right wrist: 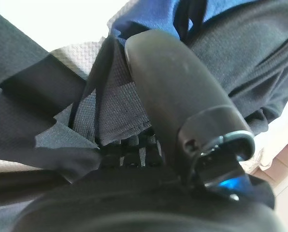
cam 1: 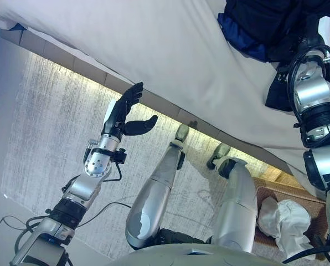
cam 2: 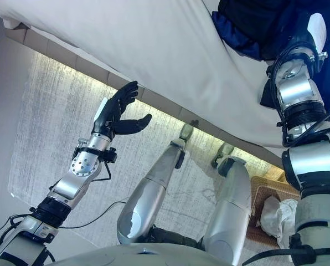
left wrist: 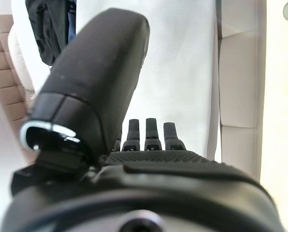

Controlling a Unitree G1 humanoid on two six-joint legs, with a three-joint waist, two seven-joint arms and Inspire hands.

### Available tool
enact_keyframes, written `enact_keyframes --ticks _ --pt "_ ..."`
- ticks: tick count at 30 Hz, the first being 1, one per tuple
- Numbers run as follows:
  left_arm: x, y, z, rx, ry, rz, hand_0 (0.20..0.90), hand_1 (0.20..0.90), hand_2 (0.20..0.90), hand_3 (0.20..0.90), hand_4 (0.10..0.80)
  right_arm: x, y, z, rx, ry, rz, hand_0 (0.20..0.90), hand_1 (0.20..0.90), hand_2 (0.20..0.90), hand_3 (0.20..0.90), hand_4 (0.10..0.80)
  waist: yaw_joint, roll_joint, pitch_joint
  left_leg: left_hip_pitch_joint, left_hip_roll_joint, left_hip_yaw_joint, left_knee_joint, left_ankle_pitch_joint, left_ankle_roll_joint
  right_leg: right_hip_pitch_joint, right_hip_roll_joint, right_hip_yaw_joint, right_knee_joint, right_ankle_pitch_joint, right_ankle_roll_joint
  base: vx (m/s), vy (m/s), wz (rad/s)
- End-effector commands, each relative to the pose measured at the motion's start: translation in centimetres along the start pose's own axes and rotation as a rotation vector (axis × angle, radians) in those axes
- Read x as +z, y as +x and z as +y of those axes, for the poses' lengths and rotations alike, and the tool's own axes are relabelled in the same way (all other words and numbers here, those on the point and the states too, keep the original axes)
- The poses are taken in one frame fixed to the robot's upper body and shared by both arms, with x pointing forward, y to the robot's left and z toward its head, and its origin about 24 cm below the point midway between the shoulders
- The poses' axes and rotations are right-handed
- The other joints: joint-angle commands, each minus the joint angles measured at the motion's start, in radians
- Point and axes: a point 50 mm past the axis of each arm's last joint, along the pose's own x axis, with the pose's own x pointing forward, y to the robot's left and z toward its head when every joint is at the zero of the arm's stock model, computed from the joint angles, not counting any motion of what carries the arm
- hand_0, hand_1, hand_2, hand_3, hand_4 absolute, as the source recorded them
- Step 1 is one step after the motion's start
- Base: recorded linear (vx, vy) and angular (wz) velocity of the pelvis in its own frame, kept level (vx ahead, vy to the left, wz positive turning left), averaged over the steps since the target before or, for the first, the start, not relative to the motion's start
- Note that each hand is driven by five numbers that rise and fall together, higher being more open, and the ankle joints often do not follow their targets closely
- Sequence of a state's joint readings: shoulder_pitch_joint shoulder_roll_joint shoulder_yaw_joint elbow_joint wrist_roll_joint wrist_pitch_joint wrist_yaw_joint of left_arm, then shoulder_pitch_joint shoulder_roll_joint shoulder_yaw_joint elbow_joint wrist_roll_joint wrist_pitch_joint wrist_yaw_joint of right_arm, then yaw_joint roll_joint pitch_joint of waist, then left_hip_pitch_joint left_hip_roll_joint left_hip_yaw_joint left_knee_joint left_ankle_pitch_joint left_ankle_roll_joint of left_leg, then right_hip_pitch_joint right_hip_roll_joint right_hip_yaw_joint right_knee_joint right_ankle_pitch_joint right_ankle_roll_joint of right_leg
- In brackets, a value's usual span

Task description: Pick up the clothes from the bed and place them into the basket

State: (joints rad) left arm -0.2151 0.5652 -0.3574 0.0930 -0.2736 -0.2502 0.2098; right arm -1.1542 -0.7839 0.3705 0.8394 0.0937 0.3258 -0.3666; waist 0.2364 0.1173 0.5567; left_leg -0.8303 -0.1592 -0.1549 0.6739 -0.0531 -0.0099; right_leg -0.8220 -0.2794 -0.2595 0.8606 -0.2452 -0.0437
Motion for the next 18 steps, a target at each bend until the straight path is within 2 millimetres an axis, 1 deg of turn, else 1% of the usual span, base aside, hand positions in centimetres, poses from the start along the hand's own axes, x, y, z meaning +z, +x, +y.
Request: enact_keyframes --ticks 1,2,8,12,13,18 --pt "3.3 -0.4 0.5 0.017 -0.018 -0.198 0.900 0.900 0.900 0.900 0.800 1.8 1.0 -3.7 -0.091 -0.068 -0.063 0.538 0.538 0.538 0.477 0.377 0.025 0.035 -0.037 0.010 0.037 0.082 0.058 -0.119 0.059 0.028 0.035 0.009 0.109 -0.081 0.006 0.000 0.000 0.00" --pt "3.2 -0.4 0.6 0.017 -0.017 -0.192 0.900 0.900 0.900 0.900 0.800 1.7 1.0 -3.9 -0.095 -0.059 -0.061 0.300 0.300 0.300 0.200 0.100 0.023 0.034 -0.037 0.006 0.038 0.082 0.074 -0.126 0.062 0.023 0.036 0.012 0.119 -0.084 0.005 -0.007 -0.012 0.03" --pt "3.1 -0.6 0.9 0.012 -0.018 -0.190 0.900 0.900 0.900 0.900 0.800 1.1 1.0 -3.8 -0.085 -0.039 -0.056 0.300 0.300 0.300 0.200 0.100 0.019 0.027 -0.037 0.035 0.045 0.084 0.088 -0.144 0.058 0.056 0.043 0.012 0.115 -0.084 0.006 0.002 -0.001 -0.03" --pt "3.0 -0.7 1.3 0.025 -0.016 -0.182 0.900 0.900 0.900 0.900 0.800 0.5 0.9 -3.8 -0.064 -0.021 -0.054 0.300 0.300 0.300 0.200 0.100 0.010 0.012 -0.037 0.127 0.051 0.086 0.039 -0.139 0.046 0.161 0.050 0.003 0.043 -0.064 0.011 0.024 0.008 -0.10" --pt "3.0 -0.7 1.3 0.025 -0.016 -0.182 0.900 0.900 0.900 0.900 0.800 0.5 0.9 -3.8 -0.064 -0.021 -0.054 0.300 0.300 0.300 0.200 0.100 0.010 0.012 -0.037 0.127 0.051 0.086 0.039 -0.139 0.046 0.161 0.050 0.003 0.043 -0.064 0.011 0.023 0.006 -0.14" --pt "2.5 -0.3 2.0 0.041 -0.008 -0.137 0.900 0.900 0.900 0.900 0.800 -0.1 1.0 -4.3 -0.032 0.032 -0.055 0.300 0.300 0.300 0.200 0.100 -0.010 -0.019 -0.037 0.329 0.072 0.084 -0.089 -0.120 0.023 0.364 0.053 -0.003 -0.123 -0.019 0.028 0.022 0.006 -0.18"
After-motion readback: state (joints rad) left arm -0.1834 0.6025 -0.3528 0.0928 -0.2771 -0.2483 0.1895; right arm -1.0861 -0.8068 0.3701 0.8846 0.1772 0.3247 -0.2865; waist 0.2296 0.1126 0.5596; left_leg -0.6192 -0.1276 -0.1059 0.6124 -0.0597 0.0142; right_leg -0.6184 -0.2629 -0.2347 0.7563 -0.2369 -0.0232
